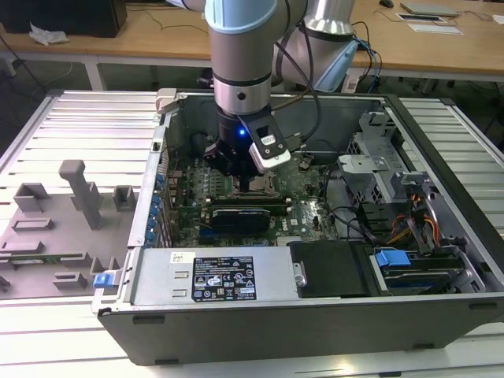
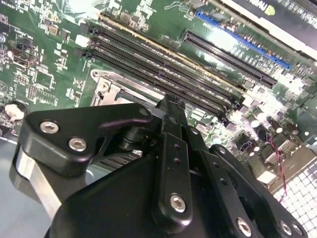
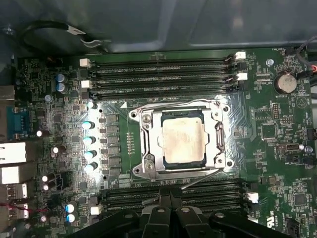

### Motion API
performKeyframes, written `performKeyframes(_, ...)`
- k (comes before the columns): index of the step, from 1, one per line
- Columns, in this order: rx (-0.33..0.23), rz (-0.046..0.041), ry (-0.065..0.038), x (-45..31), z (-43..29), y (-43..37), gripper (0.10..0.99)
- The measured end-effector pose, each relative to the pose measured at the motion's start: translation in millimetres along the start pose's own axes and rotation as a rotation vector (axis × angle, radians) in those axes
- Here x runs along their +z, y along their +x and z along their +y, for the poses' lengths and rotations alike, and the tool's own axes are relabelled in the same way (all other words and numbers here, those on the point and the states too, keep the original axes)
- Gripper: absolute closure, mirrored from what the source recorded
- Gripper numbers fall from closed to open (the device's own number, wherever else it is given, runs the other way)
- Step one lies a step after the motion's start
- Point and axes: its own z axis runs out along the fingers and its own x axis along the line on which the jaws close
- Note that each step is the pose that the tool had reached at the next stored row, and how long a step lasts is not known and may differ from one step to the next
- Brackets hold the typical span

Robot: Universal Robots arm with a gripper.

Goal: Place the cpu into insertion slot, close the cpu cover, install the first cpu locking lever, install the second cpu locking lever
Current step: 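Install the second cpu locking lever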

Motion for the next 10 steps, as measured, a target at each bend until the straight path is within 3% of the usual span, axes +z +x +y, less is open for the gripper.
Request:
performKeyframes(2, 0.001, 0.0011, -0.015, 0.2, -3.1, -0.1, 0.980)
performKeyframes(3, 0.002, 0.0025, -0.036, 0.5, -5.2, -0.1, 0.980)
performKeyframes(4, 0.004, 0.0046, -0.063, 0.7, -7.7, 0.0, 0.980)
performKeyframes(7, 0.007, 0.0081, -0.112, 2.5, -15.3, 1.1, 0.980)
performKeyframes(10, 0.009, 0.0101, -0.139, 3.9, -19.7, 2.5, 0.980)
